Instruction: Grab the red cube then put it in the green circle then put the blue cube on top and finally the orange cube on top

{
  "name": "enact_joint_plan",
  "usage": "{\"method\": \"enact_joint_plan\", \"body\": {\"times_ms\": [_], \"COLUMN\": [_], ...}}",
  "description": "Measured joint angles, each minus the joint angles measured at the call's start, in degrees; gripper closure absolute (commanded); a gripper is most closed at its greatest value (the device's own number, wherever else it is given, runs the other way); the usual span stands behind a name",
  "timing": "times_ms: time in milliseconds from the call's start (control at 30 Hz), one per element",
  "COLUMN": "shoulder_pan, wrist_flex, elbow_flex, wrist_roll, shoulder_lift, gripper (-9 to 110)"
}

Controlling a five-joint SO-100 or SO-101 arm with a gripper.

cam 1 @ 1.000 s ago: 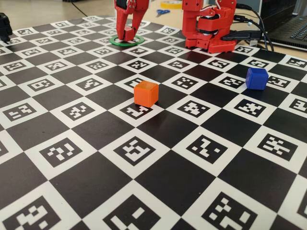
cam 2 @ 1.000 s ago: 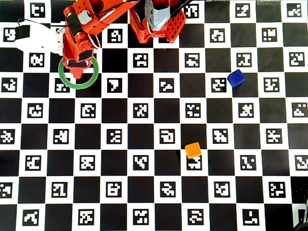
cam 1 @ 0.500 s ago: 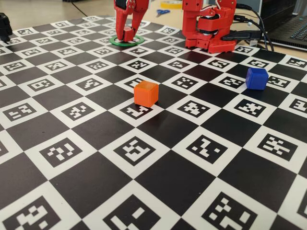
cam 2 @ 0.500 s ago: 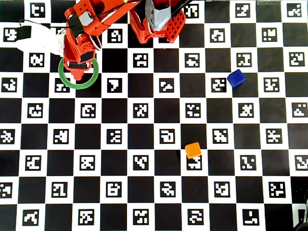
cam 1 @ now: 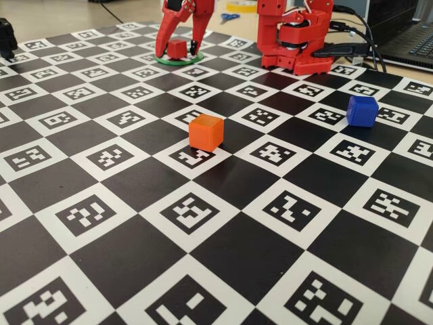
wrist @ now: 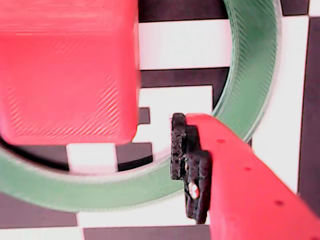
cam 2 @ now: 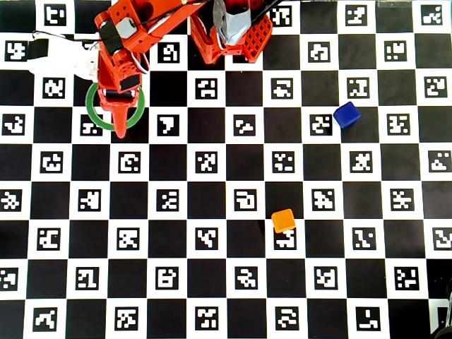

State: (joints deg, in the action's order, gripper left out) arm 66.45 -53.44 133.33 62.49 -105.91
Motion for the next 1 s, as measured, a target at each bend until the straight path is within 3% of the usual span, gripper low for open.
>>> {"method": "enact_joint_plan", "body": {"times_ms": [333, 667, 1000], "shoulder_pan": [-5.0, -15.0, -39.9], "wrist_flex": [-22.7, -32.3, -37.0], "elbow_flex": [-20.3, -24.7, -28.0], "wrist_roll": [-18.4, -31.9, -48.3], "shoulder_lift": [-5.7, -9.4, -21.5], "gripper": [50, 52, 60]}}
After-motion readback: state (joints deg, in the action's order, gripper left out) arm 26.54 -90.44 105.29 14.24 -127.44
